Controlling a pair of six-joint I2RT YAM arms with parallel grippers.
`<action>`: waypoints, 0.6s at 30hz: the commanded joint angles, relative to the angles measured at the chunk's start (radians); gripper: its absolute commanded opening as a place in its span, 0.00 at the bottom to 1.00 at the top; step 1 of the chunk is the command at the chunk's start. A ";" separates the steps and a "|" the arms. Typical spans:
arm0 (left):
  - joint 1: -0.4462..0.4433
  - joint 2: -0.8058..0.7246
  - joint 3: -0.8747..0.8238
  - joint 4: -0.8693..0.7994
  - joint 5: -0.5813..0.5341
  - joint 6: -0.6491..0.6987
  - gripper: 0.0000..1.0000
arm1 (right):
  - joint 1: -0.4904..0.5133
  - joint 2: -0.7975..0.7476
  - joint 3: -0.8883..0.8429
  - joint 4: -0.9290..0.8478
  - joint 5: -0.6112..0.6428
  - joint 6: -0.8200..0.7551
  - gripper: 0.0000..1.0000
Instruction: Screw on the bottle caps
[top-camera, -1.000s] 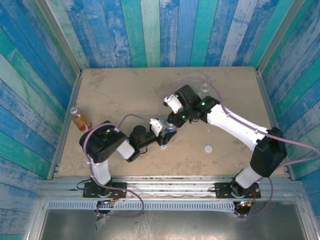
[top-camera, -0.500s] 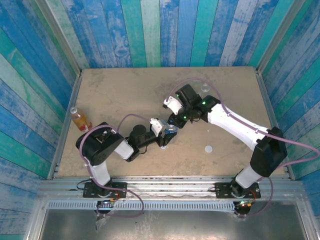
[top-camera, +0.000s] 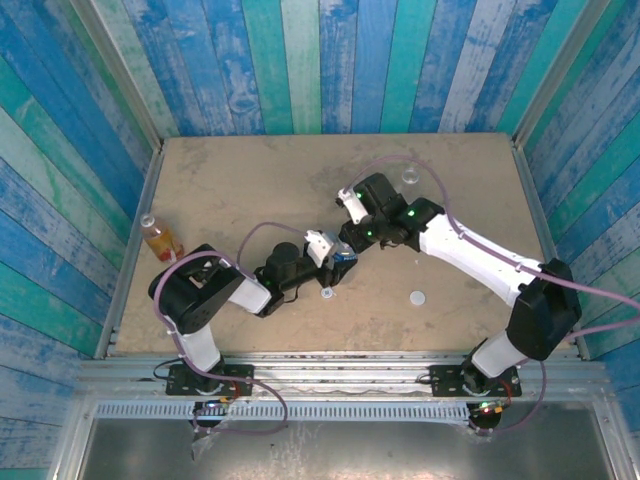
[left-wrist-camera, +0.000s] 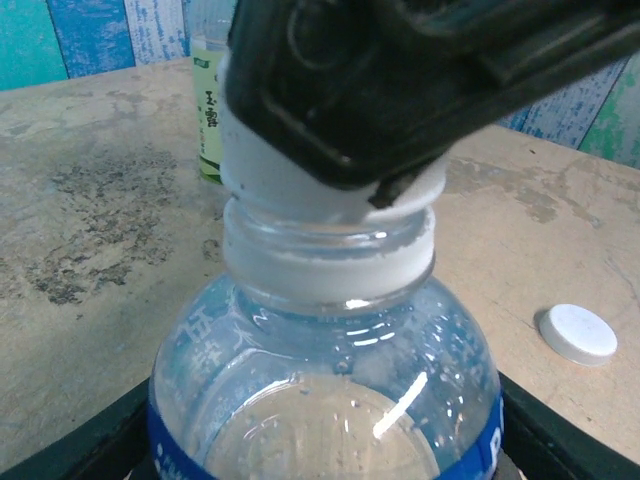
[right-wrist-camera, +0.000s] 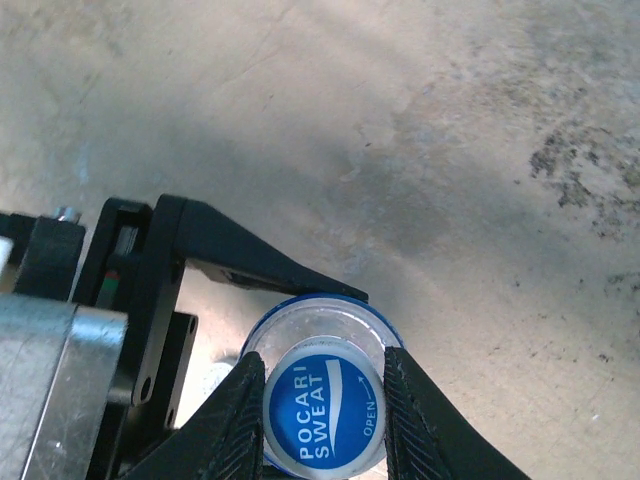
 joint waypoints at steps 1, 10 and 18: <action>0.004 -0.020 0.062 0.120 -0.062 0.013 0.68 | 0.054 0.027 -0.079 -0.084 0.074 0.205 0.14; 0.003 -0.012 0.054 0.130 -0.053 0.012 0.68 | 0.100 0.016 -0.125 0.039 0.218 0.326 0.14; 0.002 -0.022 0.031 0.110 -0.022 0.023 0.68 | 0.099 -0.051 -0.040 0.048 0.187 0.121 0.35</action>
